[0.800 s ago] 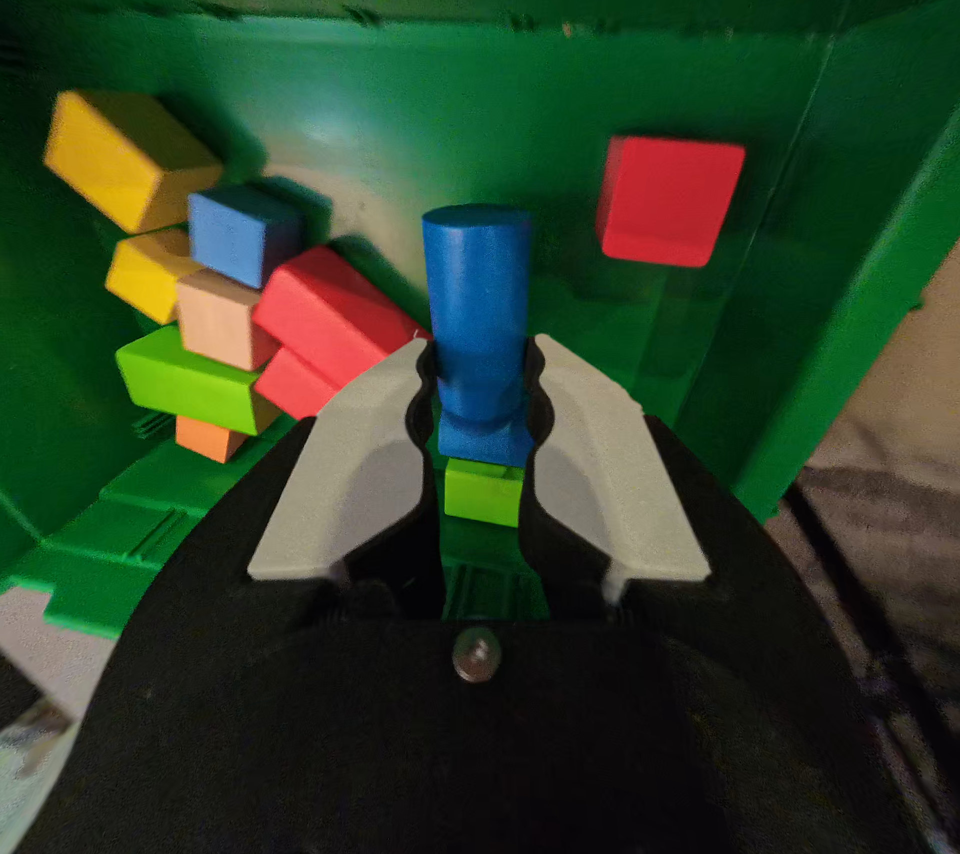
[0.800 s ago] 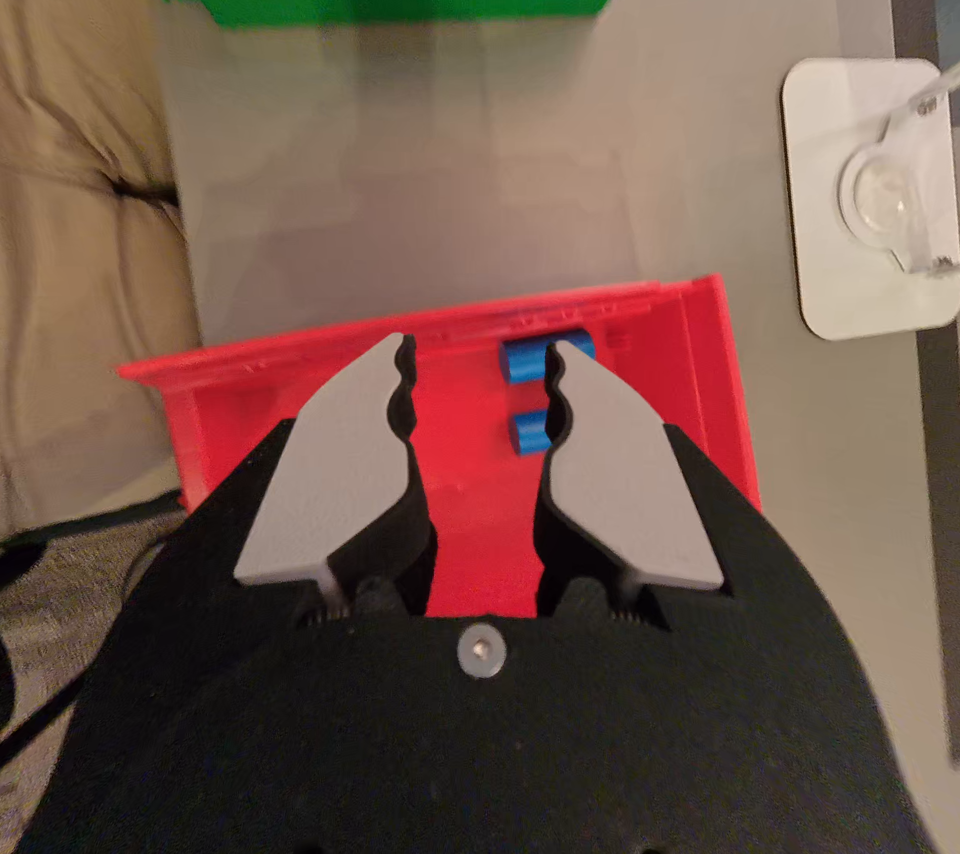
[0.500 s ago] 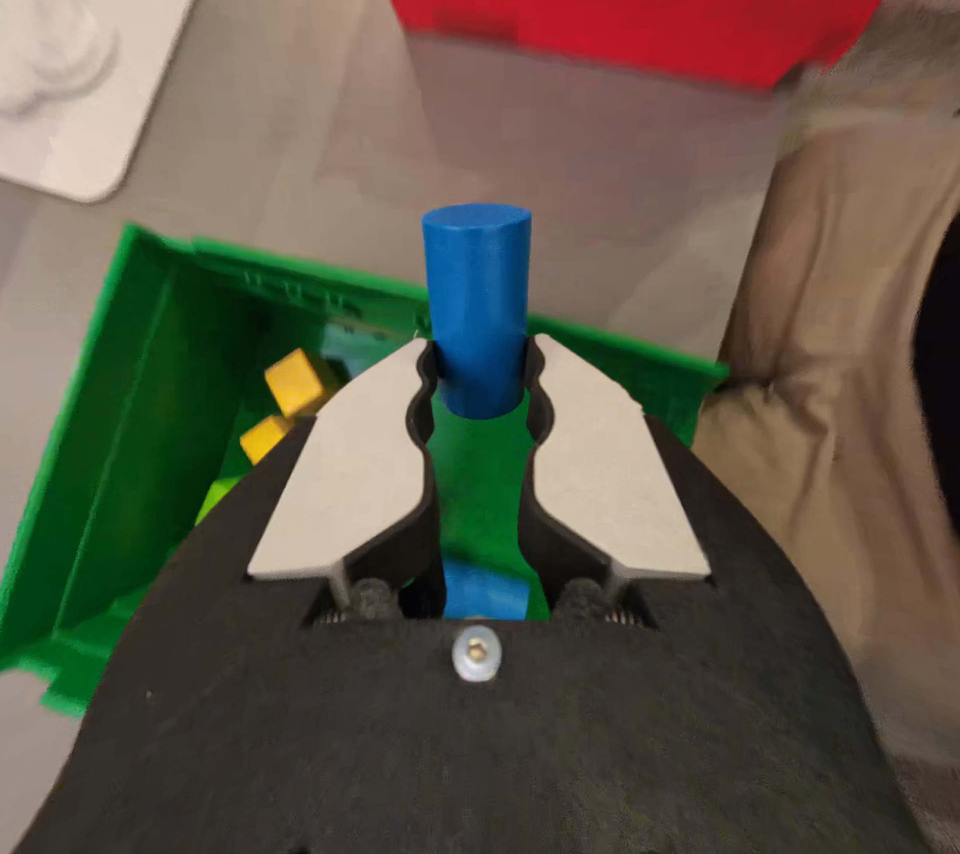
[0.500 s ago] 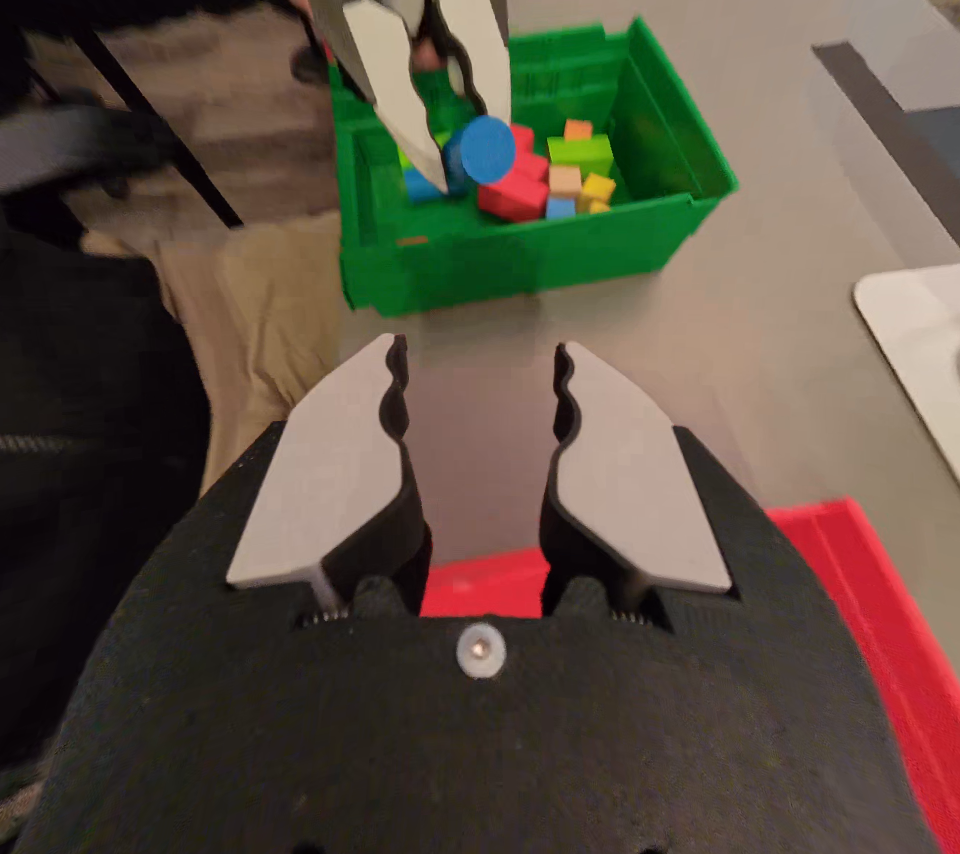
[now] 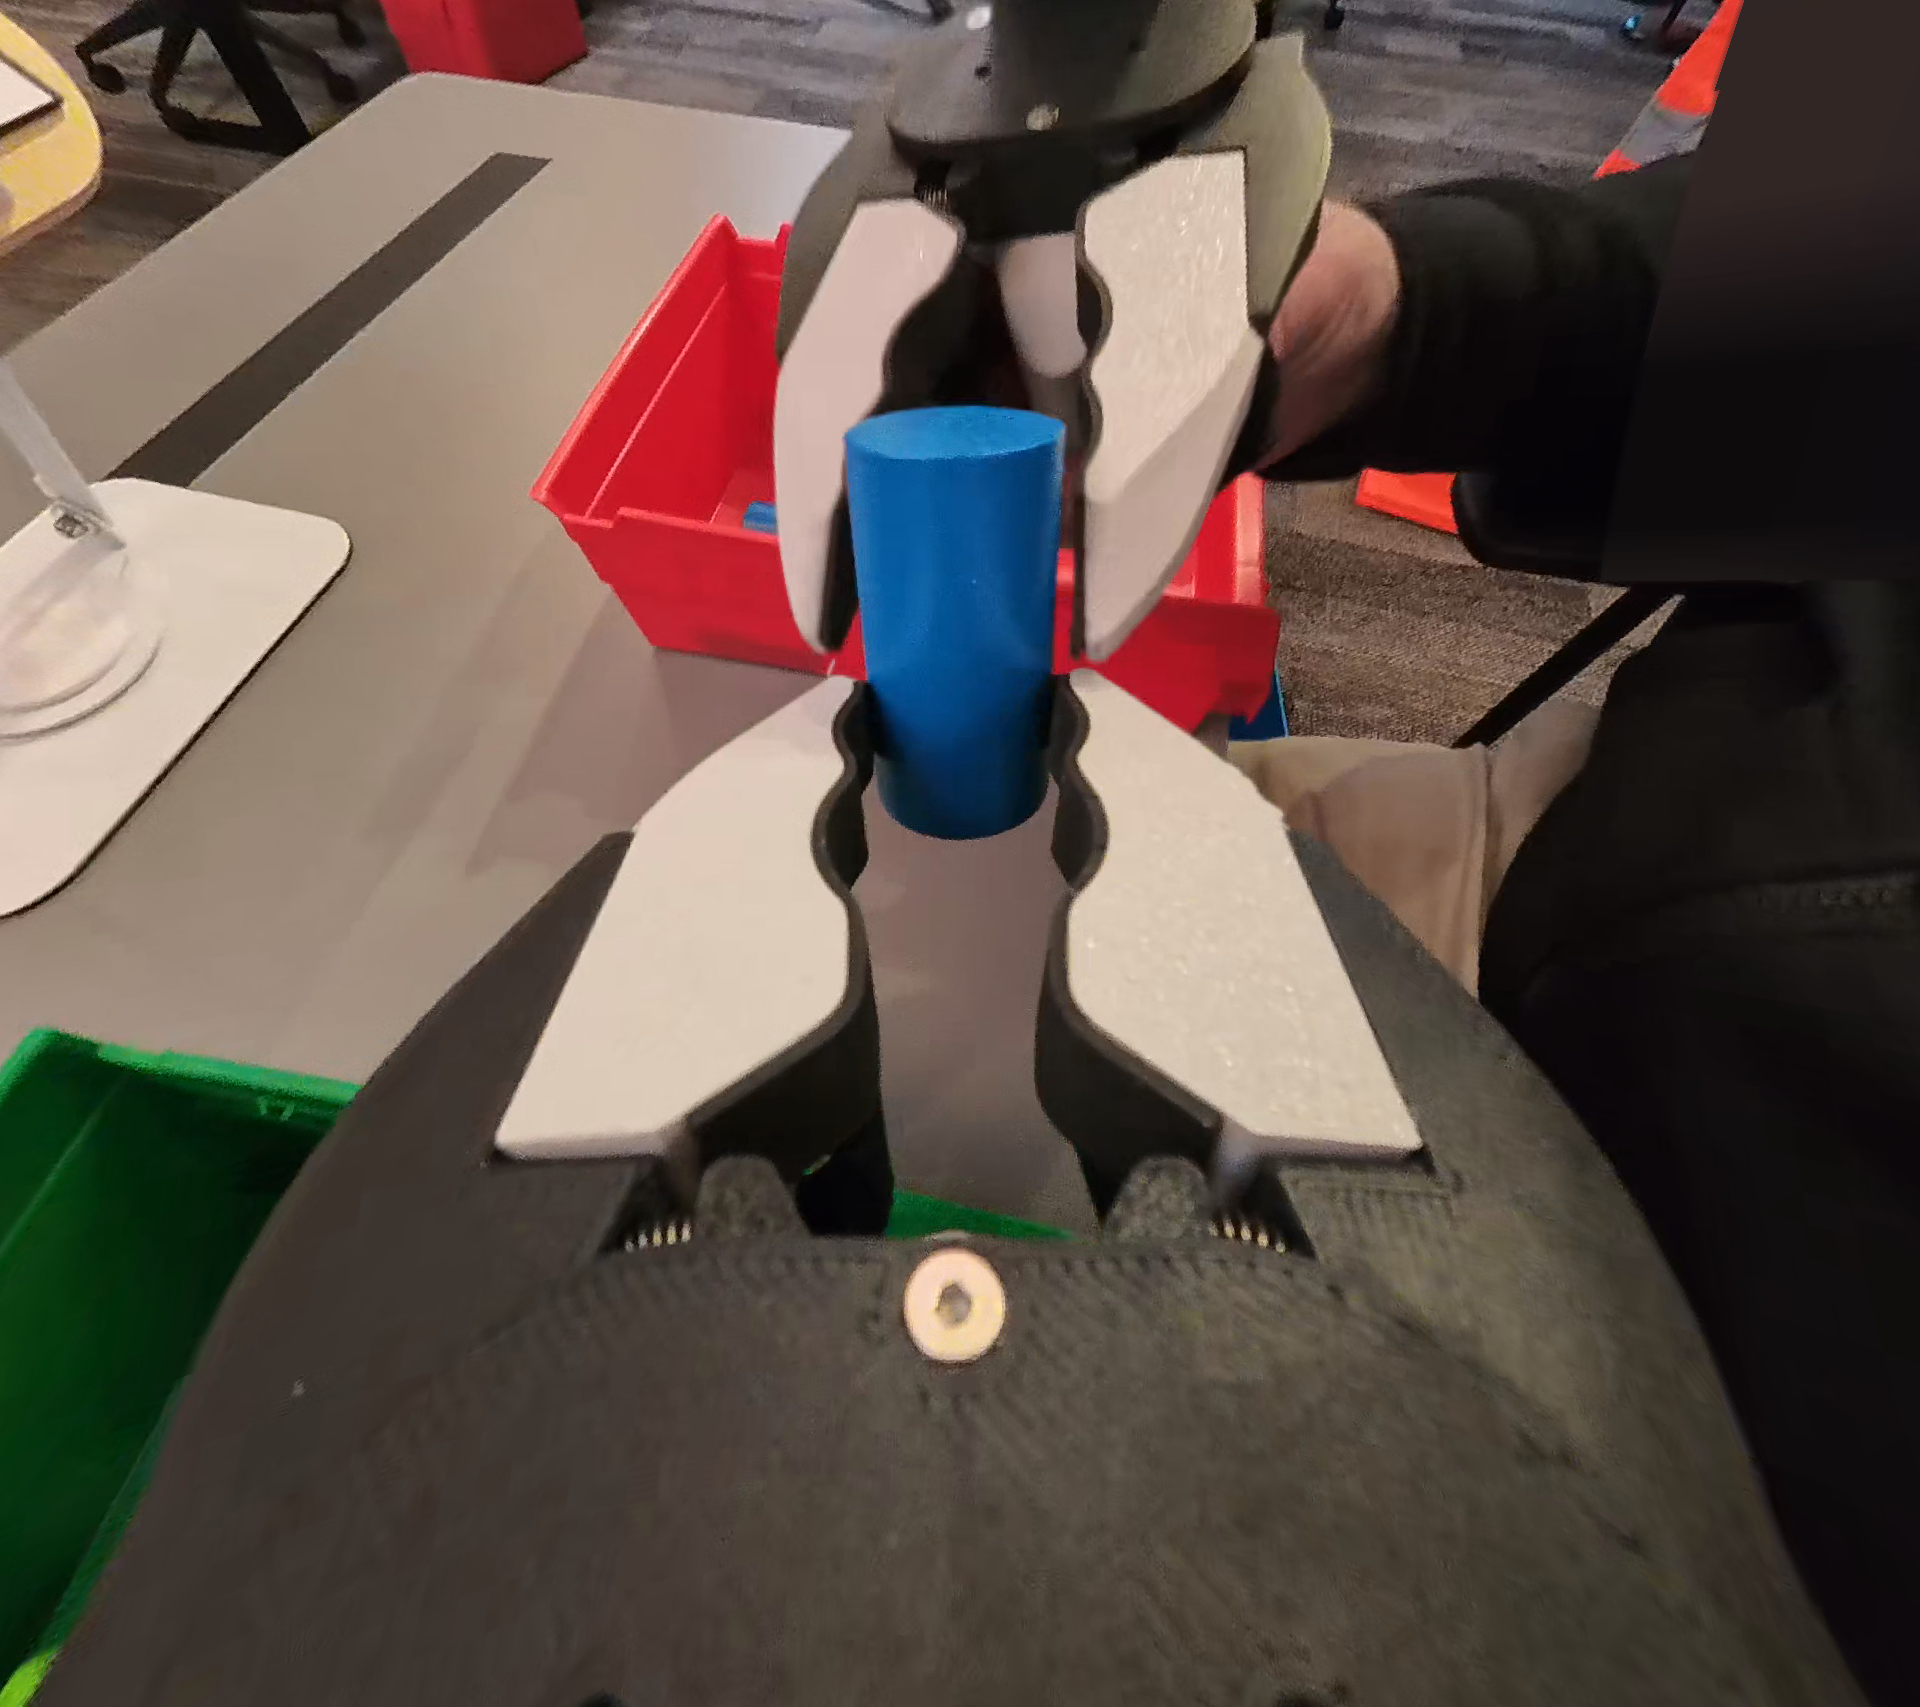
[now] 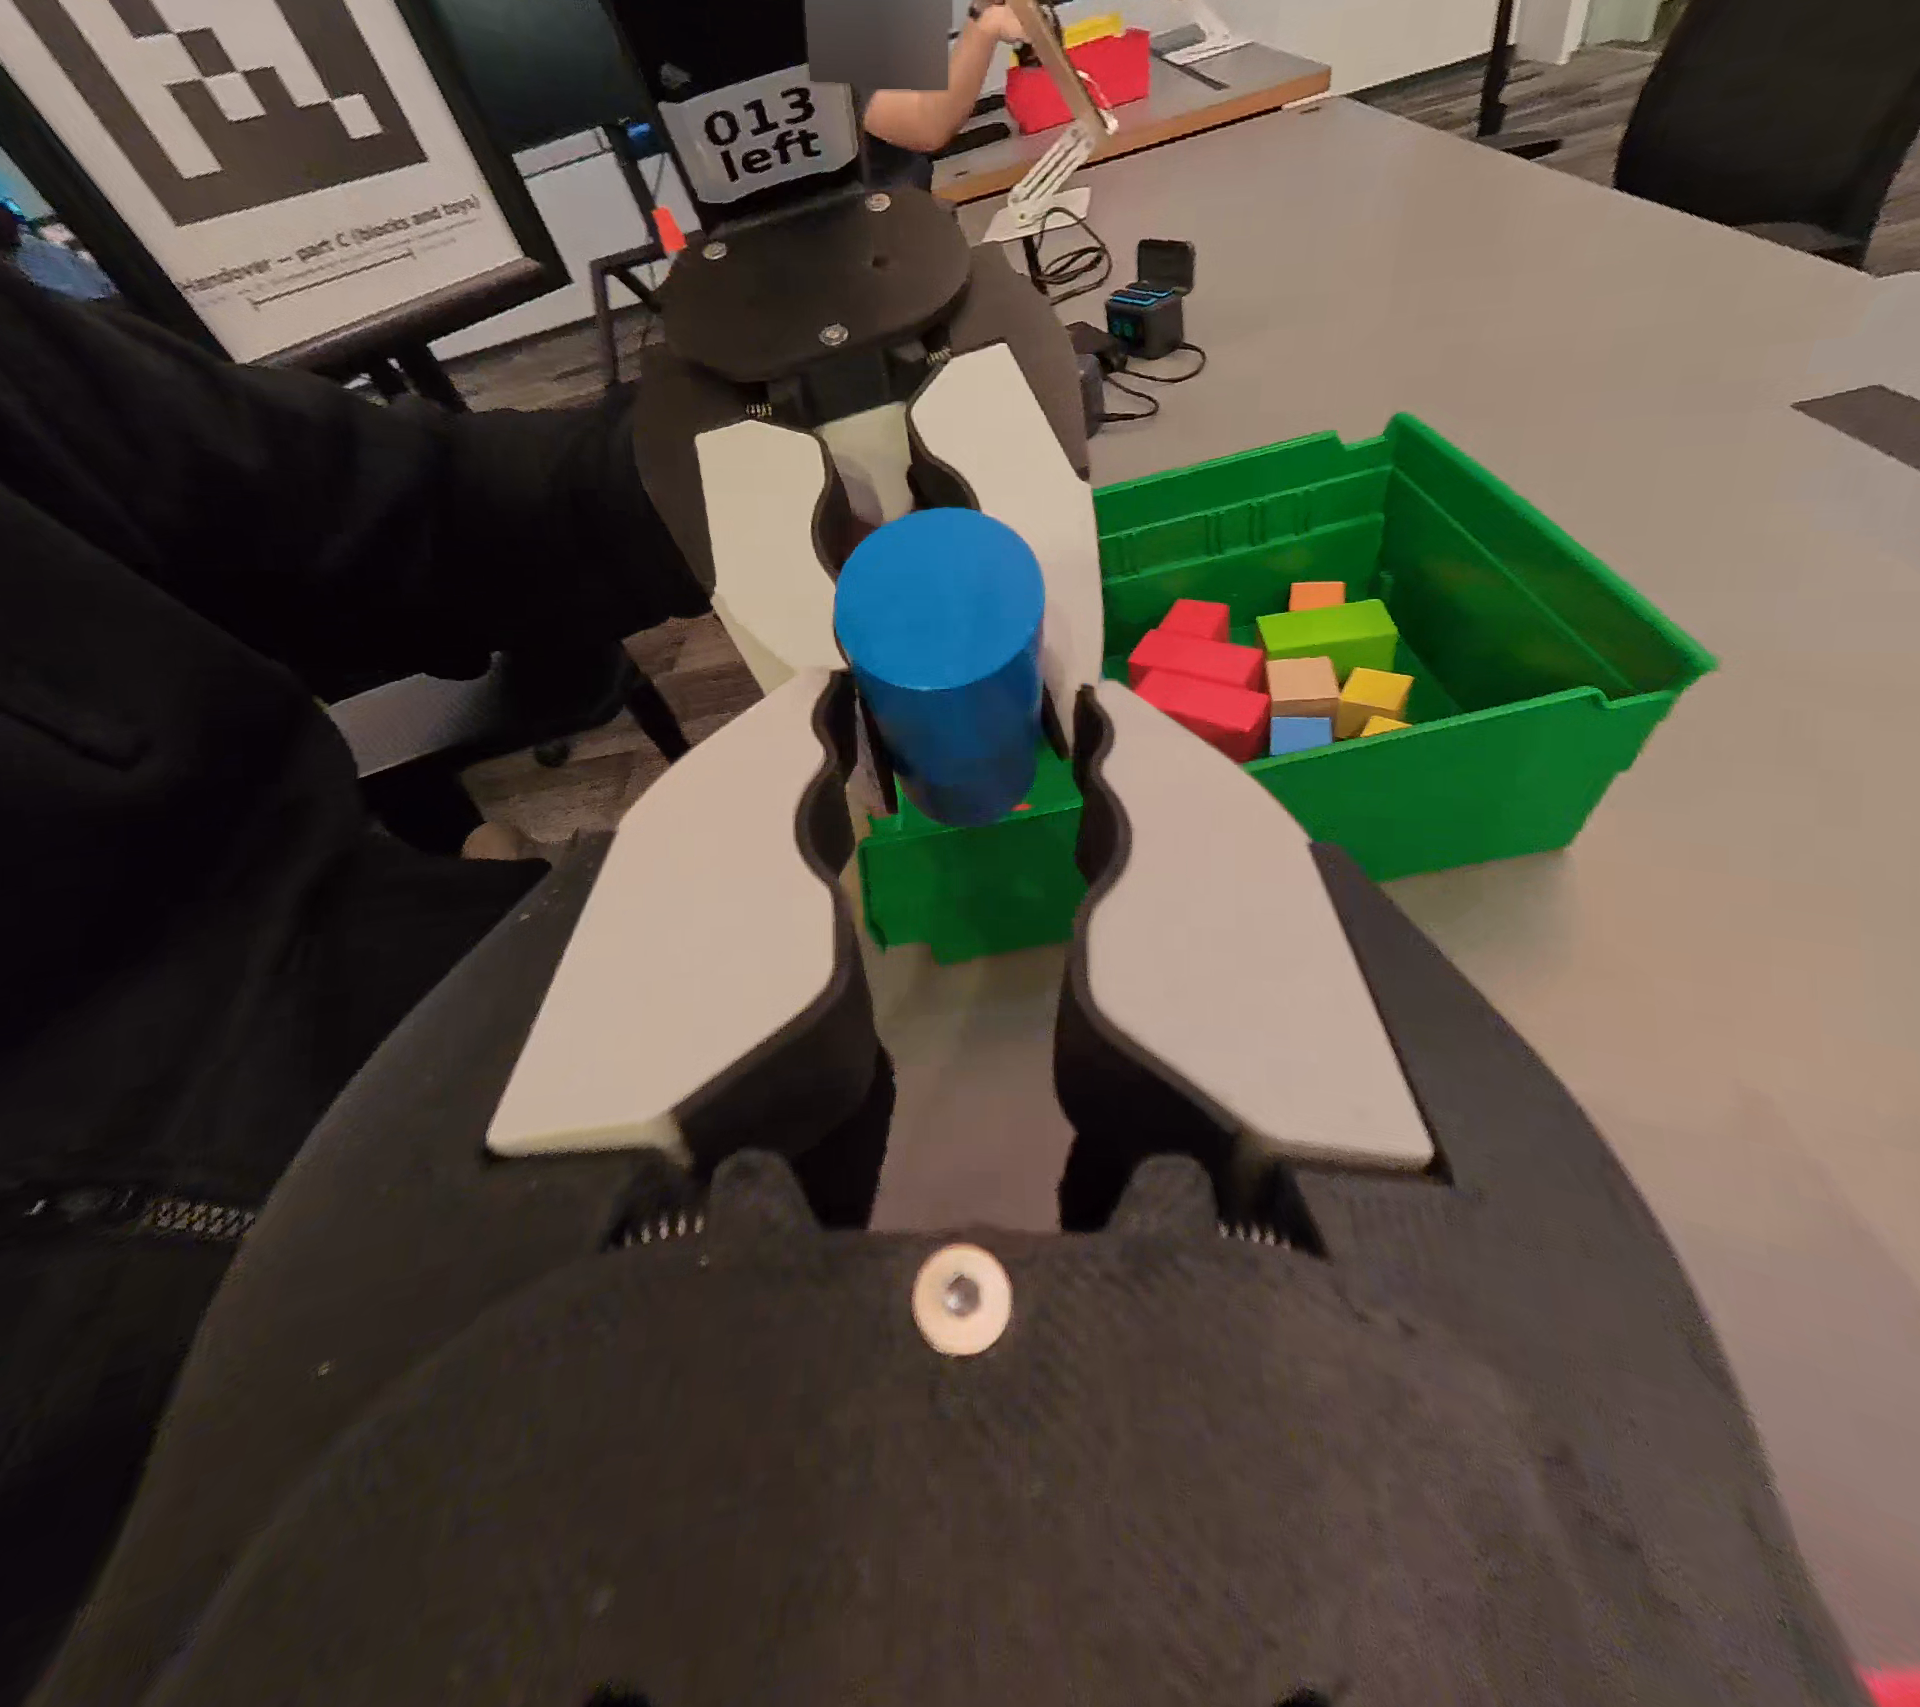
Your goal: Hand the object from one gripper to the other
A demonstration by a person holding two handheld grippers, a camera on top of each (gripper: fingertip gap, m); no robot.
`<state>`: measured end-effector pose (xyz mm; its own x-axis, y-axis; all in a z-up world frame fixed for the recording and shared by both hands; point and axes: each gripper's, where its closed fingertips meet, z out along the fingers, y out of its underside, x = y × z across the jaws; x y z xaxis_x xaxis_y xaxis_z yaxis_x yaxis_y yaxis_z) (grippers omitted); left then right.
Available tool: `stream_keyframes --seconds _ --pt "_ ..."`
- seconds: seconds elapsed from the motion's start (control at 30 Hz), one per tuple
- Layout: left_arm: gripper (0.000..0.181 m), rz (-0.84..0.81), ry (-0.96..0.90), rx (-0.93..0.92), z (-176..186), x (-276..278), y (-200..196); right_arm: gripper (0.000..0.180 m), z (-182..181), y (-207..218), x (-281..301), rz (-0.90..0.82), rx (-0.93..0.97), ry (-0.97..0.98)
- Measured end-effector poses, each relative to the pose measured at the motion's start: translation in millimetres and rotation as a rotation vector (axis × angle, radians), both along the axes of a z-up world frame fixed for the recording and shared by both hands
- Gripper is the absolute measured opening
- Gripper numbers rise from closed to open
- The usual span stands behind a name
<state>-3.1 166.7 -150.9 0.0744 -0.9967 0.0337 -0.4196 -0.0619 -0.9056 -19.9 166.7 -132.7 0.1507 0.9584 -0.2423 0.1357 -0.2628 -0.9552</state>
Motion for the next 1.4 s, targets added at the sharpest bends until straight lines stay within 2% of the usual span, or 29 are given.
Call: stream_keyframes --seconds 0.03,0.3,0.37,0.47,0.63,0.8,1.03,1.17,1.4 --pt "0.032 -0.009 -0.003 -0.007 0 3 -2 0.037 1 -1 -1 0.005 0.003 0.01" --pt "0.032 -0.022 -0.065 -0.034 7 11 -4 0.032 12 0 11 -0.008 0.053 -0.006" --pt "0.042 0.003 -0.078 0.018 12 10 0 0.032 19 7 28 -0.051 0.055 -0.042" --pt "0.038 0.046 -0.017 0.122 7 1 9 0.032 18 31 73 -0.186 -0.019 -0.143" --pt "0.032 0.097 0.021 0.148 -3 -12 20 0.032 -34 67 166 -0.469 -0.195 -0.456" --pt "0.03 0.139 0.015 0.134 -4 -24 31 0.032 -100 72 220 -0.609 -0.439 -0.679" --pt "0.03 0.204 0.052 0.158 -6 -44 47 0.032 -168 70 249 -0.696 -0.678 -0.854" --pt "0.031 0.214 0.094 0.162 -16 -51 51 0.032 -189 68 254 -0.704 -0.735 -0.922" --pt "0.032 0.223 0.136 0.186 -23 -53 55 0.032 -199 75 255 -0.716 -0.774 -0.919"
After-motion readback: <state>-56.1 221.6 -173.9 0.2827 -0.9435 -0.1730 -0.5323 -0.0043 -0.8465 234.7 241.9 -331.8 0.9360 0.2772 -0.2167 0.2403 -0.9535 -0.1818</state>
